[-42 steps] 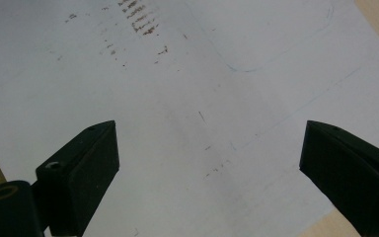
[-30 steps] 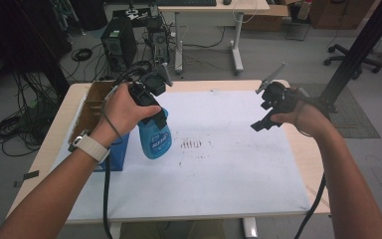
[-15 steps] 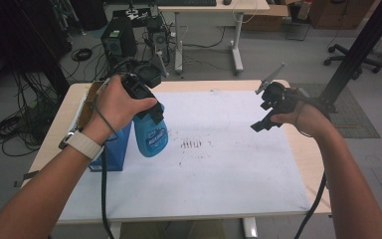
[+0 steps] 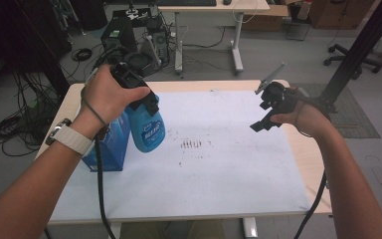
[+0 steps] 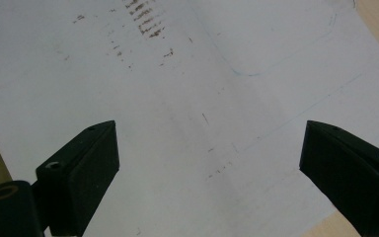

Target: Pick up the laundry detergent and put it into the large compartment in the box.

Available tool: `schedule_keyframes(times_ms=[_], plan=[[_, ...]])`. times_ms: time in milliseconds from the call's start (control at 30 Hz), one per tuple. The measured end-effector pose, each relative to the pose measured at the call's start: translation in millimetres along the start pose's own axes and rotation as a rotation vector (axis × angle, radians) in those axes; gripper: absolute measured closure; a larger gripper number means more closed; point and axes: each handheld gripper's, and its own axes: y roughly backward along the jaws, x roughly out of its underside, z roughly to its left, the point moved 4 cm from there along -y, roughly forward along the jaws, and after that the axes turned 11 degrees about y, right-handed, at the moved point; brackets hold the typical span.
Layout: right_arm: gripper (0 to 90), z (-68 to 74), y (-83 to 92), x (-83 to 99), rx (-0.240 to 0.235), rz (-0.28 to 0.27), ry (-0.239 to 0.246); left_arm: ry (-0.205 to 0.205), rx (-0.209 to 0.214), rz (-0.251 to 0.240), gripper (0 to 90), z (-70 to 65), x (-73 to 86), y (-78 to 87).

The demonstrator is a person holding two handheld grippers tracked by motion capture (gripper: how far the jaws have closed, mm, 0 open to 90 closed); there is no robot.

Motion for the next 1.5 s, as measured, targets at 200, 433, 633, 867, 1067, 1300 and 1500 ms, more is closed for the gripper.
schedule_keyframes(times_ms=[200,433,633,867,1067,1300,1500], plan=[[8.2,-0.4,-0.1,-0.3,0.004,0.001,0.005,0.032,-0.019,-0.001,37.2,6.0,-0.7,11.5],[8.2,-0.5,1.5,-0.3,0.006,-0.003,0.003,0.071,-0.021,-0.015,37.2,13.5,-0.5,23.3],[8.2,-0.7,0.7,-1.1,0.004,-0.002,0.005,0.092,-0.035,-0.021,37.2,17.5,-0.9,32.1],[8.2,-0.5,-0.3,-2.2,0.003,-0.002,0.009,0.109,-0.038,-0.030,37.2,20.0,-1.1,41.9],[8.2,-0.3,-0.6,-2.7,0.000,-0.003,0.013,0.126,-0.039,-0.035,37.3,21.9,-1.3,46.8],[8.2,-0.7,1.6,-1.9,0.004,-0.009,0.012,0.164,-0.049,-0.047,37.3,28.8,0.9,53.9],[8.2,-0.4,1.6,-3.2,0.004,-0.012,0.015,0.197,-0.062,-0.051,37.3,38.0,3.8,59.0]])
